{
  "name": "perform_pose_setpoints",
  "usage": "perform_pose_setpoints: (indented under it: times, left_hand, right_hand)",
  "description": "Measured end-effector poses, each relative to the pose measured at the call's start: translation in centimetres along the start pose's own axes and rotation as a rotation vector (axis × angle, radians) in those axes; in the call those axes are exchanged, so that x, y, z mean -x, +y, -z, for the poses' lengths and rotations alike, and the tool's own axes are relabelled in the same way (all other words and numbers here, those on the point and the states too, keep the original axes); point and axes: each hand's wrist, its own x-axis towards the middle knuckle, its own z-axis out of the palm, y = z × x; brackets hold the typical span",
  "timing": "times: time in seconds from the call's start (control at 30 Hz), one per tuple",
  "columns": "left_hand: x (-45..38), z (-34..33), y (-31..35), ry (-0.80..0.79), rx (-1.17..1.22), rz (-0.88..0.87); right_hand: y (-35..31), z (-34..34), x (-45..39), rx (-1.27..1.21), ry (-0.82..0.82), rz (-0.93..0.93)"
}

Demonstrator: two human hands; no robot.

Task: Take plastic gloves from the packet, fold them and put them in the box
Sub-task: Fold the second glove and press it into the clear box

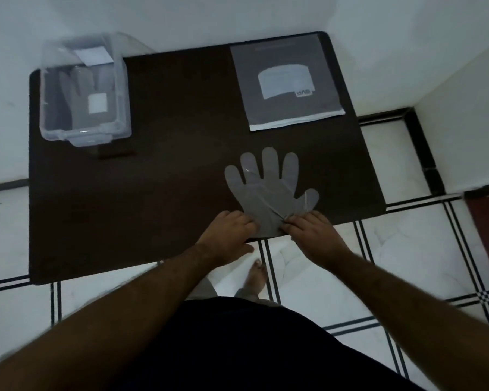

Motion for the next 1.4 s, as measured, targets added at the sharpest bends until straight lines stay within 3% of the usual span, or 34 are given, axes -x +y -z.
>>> perform_pose_setpoints:
  times: [0.13,0.4,0.6,0.8,0.87,1.0,1.17,1.4]
  left_hand:
    - [-0.1,-1.9,1.3,0.017,-0.078,0.016]
    - [1.7,-3.2,0.6,0.277,0.045,-0.001]
    - [3.4,0.0,-0.1,0.423,0.635,0.288]
    - [7.0,6.4,-5.0,0.671,1.323,0.487]
    - [8.5,8.8,-7.0,0.764,1.352,0.519]
    - [12.5,13.0,-12.6,0.859,1.337,0.517]
    - [17.3,18.1,-20.7,0.905,1.213,0.473]
    - [18.3,26.5,-33.4,0.900,1.176,0.317]
  right_hand:
    - [0.8,-0.6,0.0,0.026,0.103,0.076]
    - [1.0,-0.4,-0.3,-0.042,0.189,0.129]
    - [-1.2,4.8,-2.7,-0.380,0.203,0.051]
    - [-5.6,11.8,-8.8,-0.645,0.391,0.107]
    - [-7.7,14.1,-11.3,-0.799,0.427,0.102]
    - [-12.5,18.8,-17.4,-0.955,0.344,0.036]
    - [-17.9,23.9,-25.3,-0.909,0.256,0.074]
    - [-23.1,31.4,-36.3,-0.754,0.371,0.099]
